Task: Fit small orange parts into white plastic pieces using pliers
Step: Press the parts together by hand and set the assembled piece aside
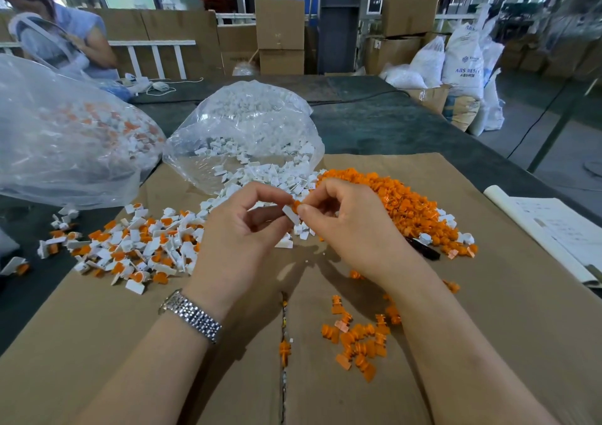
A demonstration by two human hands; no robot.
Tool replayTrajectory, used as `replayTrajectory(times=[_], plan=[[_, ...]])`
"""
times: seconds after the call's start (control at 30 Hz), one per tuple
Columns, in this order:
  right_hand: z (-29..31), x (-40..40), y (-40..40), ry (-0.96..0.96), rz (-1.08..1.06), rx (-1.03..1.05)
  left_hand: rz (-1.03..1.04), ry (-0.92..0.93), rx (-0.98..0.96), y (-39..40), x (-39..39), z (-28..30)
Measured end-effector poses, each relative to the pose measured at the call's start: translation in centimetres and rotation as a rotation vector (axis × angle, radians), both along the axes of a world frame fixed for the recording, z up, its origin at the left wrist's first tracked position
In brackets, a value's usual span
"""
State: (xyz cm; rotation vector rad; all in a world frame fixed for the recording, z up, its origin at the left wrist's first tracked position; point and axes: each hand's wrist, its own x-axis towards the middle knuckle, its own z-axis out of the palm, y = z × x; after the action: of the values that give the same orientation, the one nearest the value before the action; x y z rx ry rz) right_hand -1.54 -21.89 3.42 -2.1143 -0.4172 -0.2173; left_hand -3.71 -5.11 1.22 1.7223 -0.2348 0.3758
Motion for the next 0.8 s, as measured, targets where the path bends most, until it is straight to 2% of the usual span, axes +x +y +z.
replayTrajectory(times=[0.2,0.33,0.4,0.67,0.8], plan=[[0.5,-0.2,-0.6,0.036,0.081,0.026,-0.057,0.093,-0.141,0.7,0.2,0.4],[0.8,-0.2,-1.5,0.019,0.153,0.000,-0.240,0.212,-0.486,0.9,0.3,0.4],[0.8,-0.2,-1.5,-0.038,0.153,0.012,-0.293,0.247,-0.565,0.9,0.5,0.4],[0.6,-0.1,-1.1,-0.215,0.108,-0.017,-0.312,0.345,-0.619,1.0,0.6,0.3],[0.3,-0.1,-0.9,-0.272,0.104,-0.115,-0.271,0.361,-0.518,1.0,0.7,0.5]])
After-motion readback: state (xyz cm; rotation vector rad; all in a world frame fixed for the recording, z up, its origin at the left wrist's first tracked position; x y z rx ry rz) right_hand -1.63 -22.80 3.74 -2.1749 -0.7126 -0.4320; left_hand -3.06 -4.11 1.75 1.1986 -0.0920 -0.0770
